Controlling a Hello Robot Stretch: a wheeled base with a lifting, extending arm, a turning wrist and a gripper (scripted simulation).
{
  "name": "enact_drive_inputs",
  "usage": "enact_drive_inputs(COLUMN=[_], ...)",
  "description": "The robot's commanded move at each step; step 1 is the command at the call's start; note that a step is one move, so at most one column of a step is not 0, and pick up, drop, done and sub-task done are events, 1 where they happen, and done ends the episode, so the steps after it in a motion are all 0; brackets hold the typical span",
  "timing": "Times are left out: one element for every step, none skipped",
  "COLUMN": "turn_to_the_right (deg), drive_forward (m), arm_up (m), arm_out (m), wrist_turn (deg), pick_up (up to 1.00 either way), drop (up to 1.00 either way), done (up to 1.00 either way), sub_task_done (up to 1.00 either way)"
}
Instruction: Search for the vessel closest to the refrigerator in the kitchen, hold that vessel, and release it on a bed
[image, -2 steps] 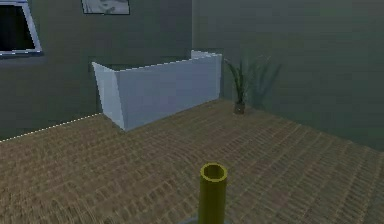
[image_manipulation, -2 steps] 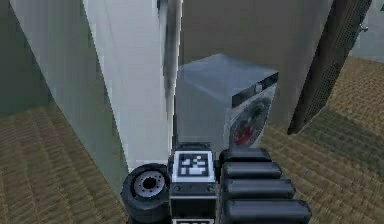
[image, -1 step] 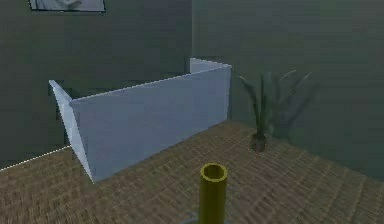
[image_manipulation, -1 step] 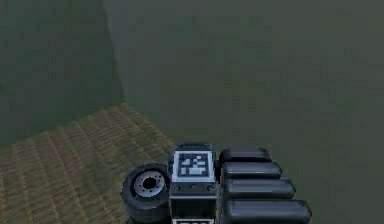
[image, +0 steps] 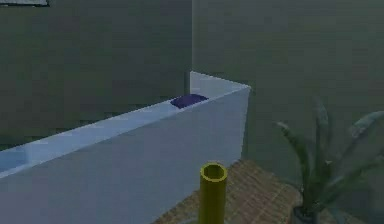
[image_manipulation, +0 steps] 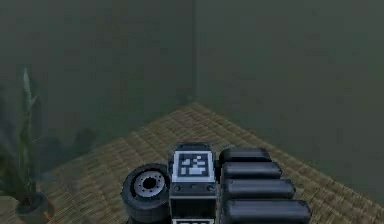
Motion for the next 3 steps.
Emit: enact_drive_inputs(turn_to_the_right=[0.0,-45.0,-27.0], drive_forward=[0.95,0.00,0.00], arm_up=[0.00,0.00,0.00], arm_out=[0.00,0.00,0.00], wrist_turn=[0.0,0.0,0.0], pick_up=[0.00,0.00,0.00], drop=[0.00,0.00,0.00], done=[0.00,0.00,0.00], sub_task_done=[0.00,0.00,0.00])
